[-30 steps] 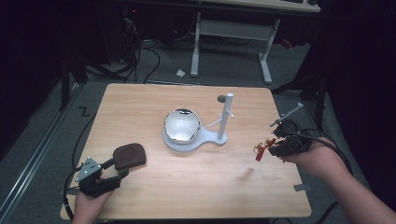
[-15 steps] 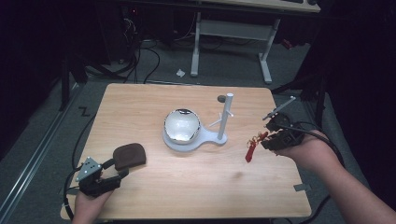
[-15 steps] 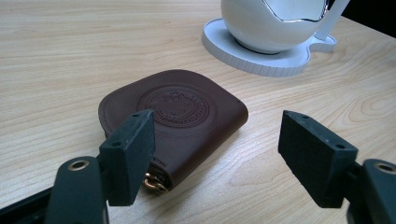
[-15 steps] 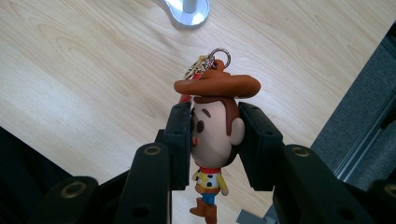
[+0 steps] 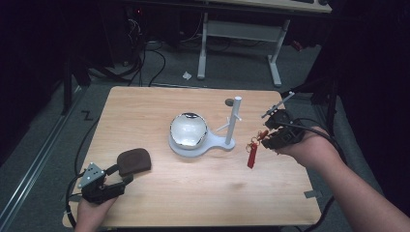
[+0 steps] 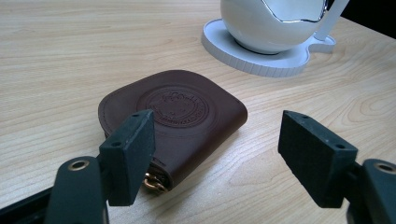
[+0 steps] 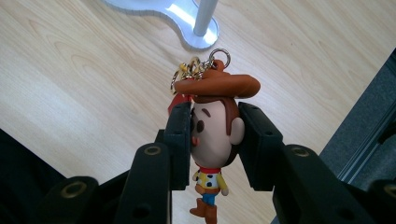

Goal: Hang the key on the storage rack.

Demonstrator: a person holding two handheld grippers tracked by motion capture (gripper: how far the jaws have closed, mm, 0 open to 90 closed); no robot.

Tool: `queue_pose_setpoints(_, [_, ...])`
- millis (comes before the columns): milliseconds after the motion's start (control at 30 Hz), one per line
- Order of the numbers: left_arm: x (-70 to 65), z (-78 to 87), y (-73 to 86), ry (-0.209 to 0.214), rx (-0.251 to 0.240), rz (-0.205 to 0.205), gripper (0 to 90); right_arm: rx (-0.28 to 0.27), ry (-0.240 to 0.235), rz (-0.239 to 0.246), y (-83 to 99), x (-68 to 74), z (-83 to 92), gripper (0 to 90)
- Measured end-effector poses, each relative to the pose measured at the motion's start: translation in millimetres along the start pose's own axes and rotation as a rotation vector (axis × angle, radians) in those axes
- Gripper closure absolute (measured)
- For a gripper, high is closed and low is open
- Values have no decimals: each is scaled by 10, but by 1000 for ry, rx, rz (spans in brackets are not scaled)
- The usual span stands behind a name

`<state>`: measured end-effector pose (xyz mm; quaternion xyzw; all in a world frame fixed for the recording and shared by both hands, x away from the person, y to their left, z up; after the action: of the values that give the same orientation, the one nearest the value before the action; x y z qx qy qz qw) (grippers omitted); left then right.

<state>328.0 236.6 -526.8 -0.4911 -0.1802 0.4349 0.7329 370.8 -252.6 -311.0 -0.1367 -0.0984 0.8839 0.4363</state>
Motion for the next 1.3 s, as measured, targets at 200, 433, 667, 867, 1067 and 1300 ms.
queue_pose_setpoints(200, [-1,-10,4,5,3,2,277,-16,7,18,-158,30,39,670])
queue_pose_setpoints(433, [2,-8,2,6,1,2,277,-33,10,36,-367,93,79,670])
queue_pose_setpoints(667, [13,2,2,7,-3,7,277,-51,12,58,-522,128,92,670])
queue_pose_setpoints(867, [16,1,1,7,-4,8,277,-66,31,47,-635,79,127,670])
queue_pose_setpoints(1067, [17,-4,3,12,-3,7,277,-61,41,33,-681,-7,87,670])
queue_pose_setpoints(1300, [19,-6,2,11,-3,8,277,-51,39,3,-655,-82,-20,670])
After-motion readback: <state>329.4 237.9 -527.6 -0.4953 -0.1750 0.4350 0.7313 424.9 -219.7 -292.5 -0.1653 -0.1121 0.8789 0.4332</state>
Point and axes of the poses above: each handheld gripper's, and its own axes: z roughly backward along the jaws, y roughly out of its underside, x roughly to its left, the point moved 2 cm from there along -z, roughly forward along the jaws, and after that the axes turned 2 degrees about x, right-handed, at the moved point
